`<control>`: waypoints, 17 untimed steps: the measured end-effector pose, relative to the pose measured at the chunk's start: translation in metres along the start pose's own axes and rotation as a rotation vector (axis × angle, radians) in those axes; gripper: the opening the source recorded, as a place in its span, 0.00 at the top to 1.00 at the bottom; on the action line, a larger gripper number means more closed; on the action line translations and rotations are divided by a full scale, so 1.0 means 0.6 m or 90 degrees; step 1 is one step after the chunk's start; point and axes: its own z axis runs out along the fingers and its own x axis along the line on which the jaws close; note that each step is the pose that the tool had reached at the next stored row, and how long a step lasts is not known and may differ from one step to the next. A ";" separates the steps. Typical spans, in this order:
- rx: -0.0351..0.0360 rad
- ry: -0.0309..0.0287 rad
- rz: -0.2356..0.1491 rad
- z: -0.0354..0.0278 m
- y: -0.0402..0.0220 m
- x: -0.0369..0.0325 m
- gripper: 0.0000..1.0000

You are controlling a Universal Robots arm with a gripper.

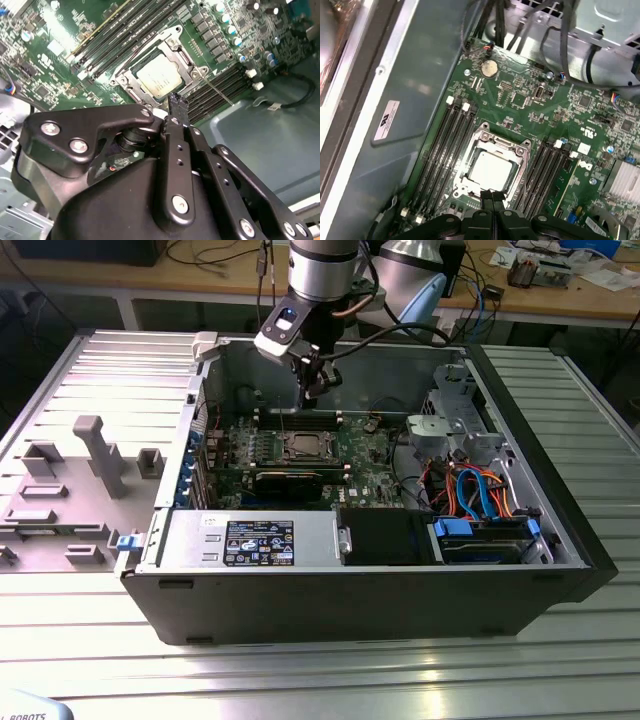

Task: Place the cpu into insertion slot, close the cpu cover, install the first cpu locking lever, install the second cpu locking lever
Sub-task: 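Install the first cpu locking lever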

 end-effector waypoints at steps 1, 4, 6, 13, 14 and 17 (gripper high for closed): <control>0.0002 -0.0001 -0.006 0.000 0.000 0.000 0.89; 0.0003 -0.0001 -0.007 0.000 0.000 0.000 0.89; 0.0003 -0.0001 -0.007 0.000 0.000 0.000 0.89; 0.0003 -0.0001 -0.007 0.000 0.000 0.000 0.89; 0.0002 -0.0001 -0.007 0.000 0.000 0.000 0.89; 0.0008 -0.0002 -0.023 0.000 0.000 0.000 0.89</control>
